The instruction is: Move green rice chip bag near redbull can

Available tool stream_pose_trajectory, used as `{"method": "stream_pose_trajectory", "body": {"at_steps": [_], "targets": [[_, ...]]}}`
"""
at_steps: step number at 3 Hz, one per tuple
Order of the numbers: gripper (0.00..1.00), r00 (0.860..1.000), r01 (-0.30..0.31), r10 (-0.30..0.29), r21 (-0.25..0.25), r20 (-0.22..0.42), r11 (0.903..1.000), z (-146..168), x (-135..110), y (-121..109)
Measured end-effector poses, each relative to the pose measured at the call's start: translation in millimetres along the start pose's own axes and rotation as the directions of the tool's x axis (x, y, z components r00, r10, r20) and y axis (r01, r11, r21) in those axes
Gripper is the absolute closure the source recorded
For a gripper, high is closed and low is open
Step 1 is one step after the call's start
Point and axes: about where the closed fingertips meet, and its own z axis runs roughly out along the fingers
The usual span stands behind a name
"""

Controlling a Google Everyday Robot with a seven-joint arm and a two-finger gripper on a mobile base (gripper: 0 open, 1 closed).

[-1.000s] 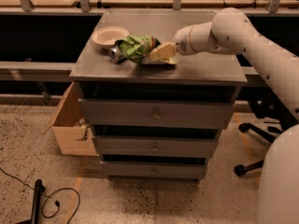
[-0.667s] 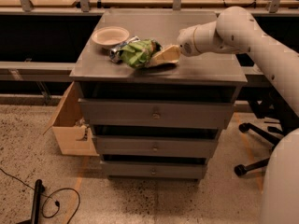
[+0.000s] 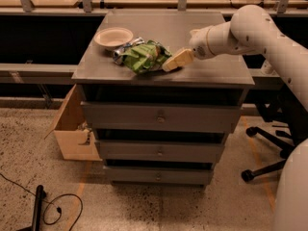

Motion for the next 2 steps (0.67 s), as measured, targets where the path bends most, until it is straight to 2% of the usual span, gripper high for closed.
{"method": "stream_pose_trajectory", "body": {"at_steps": [1,2], "targets": [[0.00,0.998,-0.060,0.060,0.052,0.009,0.9968,-21.3,10.5,-19.0],[0.00,0.982,-0.184,0.175,0.163,0.072,0.9692,-64.7,22.4,-42.5]]}}
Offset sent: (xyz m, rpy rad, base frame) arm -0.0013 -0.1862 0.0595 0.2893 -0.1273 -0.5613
